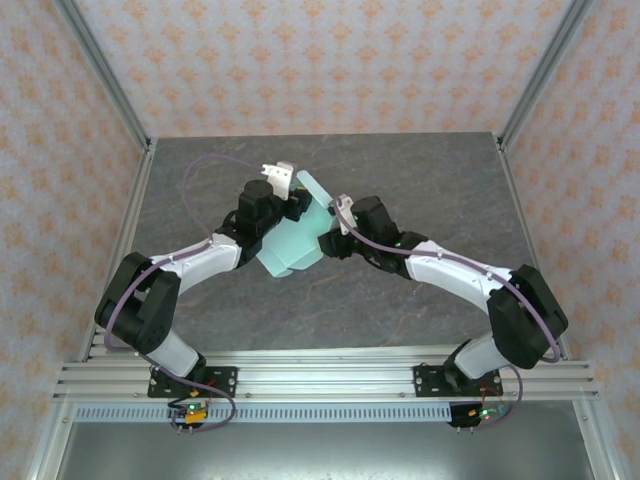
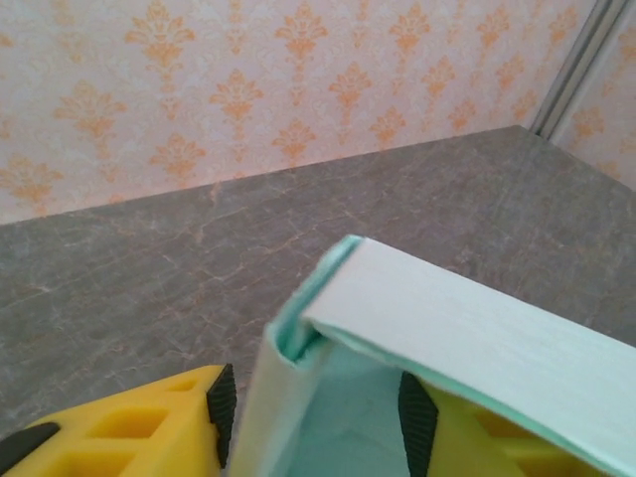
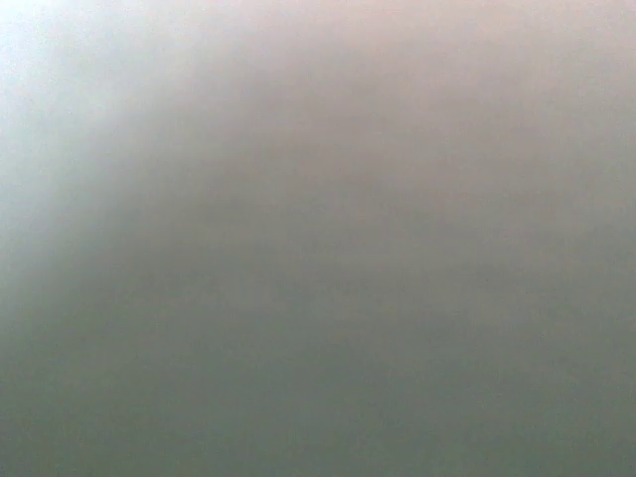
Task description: Fold the paper box
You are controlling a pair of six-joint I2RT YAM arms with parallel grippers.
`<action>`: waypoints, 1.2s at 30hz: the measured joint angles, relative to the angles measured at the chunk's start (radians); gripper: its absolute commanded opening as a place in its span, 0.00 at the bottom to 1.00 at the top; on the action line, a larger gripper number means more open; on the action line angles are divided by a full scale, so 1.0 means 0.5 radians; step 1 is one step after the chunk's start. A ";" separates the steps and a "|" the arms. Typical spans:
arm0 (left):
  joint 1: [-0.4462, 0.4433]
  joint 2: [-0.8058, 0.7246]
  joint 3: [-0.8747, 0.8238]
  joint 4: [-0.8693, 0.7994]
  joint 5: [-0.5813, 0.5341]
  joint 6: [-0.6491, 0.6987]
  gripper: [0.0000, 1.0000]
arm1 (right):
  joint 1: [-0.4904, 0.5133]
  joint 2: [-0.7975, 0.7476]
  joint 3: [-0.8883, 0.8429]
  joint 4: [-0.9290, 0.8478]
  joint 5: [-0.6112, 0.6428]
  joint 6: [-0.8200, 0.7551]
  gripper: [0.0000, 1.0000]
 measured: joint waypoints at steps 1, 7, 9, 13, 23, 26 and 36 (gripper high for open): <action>0.001 -0.011 -0.001 -0.015 0.011 -0.035 0.63 | -0.014 0.005 -0.015 0.034 -0.016 0.027 0.37; 0.055 -0.187 -0.019 -0.144 0.183 -0.307 0.94 | -0.068 0.037 -0.108 0.257 -0.056 0.203 0.38; 0.060 -0.264 -0.007 -0.200 0.272 -0.355 0.95 | -0.078 0.058 -0.133 0.284 -0.060 0.246 0.38; 0.056 -0.436 0.002 -0.262 0.371 -0.439 1.00 | -0.081 0.105 -0.171 0.304 -0.054 0.309 0.38; 0.090 -0.713 0.152 -0.989 -0.242 -0.856 1.00 | -0.085 0.108 -0.354 0.658 0.034 0.877 0.40; 0.128 -0.674 0.239 -1.305 -0.330 -0.984 1.00 | -0.085 0.108 -0.384 0.735 0.079 1.029 0.42; 0.170 -0.675 0.024 -1.501 0.164 -1.274 0.94 | -0.085 0.209 -0.385 0.909 0.149 1.130 0.41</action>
